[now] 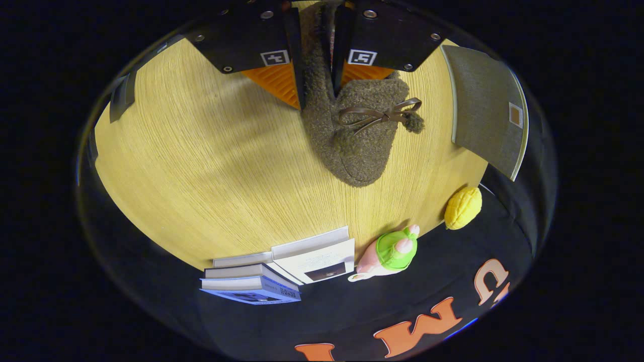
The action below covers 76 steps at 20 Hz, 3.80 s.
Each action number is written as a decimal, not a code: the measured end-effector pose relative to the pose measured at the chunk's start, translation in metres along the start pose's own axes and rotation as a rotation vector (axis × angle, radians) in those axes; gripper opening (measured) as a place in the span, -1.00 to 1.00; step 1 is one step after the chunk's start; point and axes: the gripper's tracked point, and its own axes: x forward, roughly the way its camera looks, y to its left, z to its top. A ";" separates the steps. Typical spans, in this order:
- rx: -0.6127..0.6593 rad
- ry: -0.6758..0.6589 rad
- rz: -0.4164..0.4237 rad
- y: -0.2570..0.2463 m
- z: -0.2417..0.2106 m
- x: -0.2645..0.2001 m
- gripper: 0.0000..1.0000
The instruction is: Open the storage box then place both shoes into the box .Put the left shoe in first, then the right shoe, with the right side of both shoes facing outward in a uniform manner.
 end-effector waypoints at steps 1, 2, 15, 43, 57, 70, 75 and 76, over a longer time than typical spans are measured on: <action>0.007 -0.006 0.001 -0.001 0.001 0.000 -0.48; 0.013 -0.013 0.000 -0.002 0.001 0.000 -0.58; 0.074 -0.099 0.087 0.054 0.034 -0.053 -0.90; -0.125 -0.133 0.420 0.338 0.023 -0.117 -0.90; -0.100 -0.101 0.284 0.345 -0.005 -0.074 -0.89; -0.109 -0.211 0.393 0.339 0.022 -0.139 0.08; -0.147 -0.399 0.418 0.310 0.058 -0.174 0.42; -0.156 -0.435 0.411 0.300 0.064 -0.180 0.50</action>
